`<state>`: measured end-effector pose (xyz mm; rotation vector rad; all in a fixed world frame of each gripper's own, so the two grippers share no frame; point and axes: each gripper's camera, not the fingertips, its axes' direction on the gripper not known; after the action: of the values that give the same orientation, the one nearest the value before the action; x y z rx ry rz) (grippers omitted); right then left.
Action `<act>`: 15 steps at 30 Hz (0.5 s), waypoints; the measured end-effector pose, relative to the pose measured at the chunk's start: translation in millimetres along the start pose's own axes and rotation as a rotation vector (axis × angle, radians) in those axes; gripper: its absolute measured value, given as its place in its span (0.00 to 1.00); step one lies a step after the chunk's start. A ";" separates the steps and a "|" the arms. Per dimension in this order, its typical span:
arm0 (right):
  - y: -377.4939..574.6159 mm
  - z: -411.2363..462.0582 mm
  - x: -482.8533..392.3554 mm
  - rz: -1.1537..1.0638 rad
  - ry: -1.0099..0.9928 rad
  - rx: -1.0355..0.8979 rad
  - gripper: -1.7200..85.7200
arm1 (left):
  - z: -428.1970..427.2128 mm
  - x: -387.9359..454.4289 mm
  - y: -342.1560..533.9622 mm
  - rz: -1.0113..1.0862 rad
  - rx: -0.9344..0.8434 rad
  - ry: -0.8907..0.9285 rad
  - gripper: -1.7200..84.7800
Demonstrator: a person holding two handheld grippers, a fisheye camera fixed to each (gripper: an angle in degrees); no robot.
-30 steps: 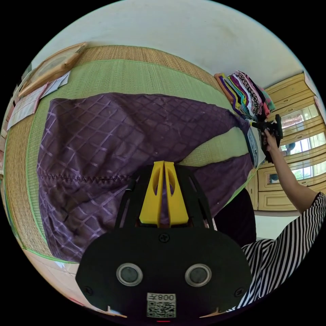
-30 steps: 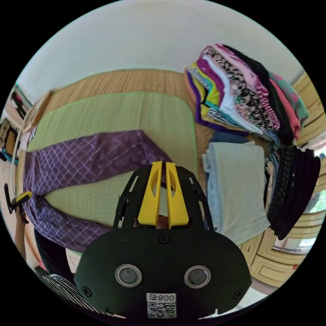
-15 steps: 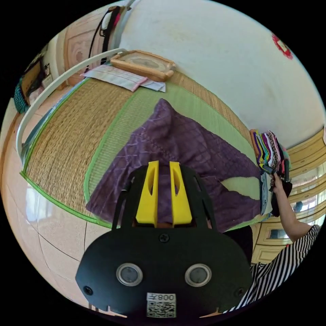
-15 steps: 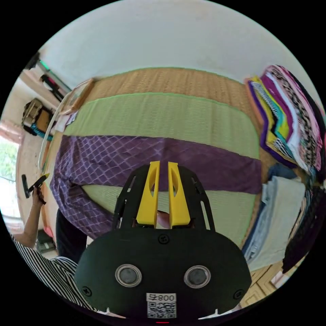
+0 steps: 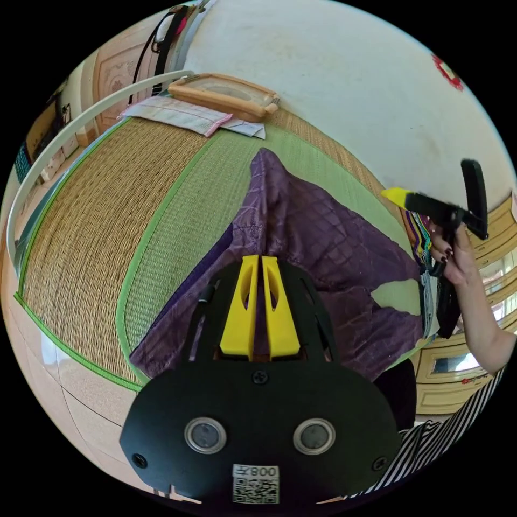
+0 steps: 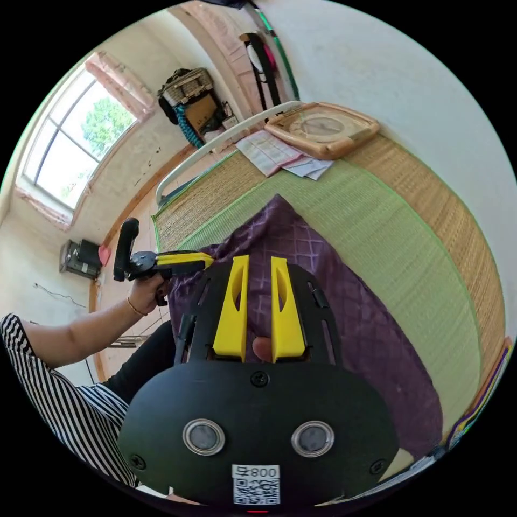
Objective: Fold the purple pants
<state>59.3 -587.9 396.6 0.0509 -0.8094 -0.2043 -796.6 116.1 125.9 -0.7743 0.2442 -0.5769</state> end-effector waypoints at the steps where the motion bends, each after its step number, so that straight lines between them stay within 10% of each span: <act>1: -19.3 24.2 -16.2 -0.038 0.030 -0.021 0.11 | -3.6 -0.9 9.2 0.017 0.017 -0.014 0.04; 15: -113.6 274.2 -24.3 -0.035 0.377 -0.354 0.12 | -29.6 -88.0 138.1 -0.228 0.085 -0.136 0.11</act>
<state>-173.7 -685.2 554.5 -0.2249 -0.3884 -0.3563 -825.7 228.0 6.2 -0.7606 0.0059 -0.7415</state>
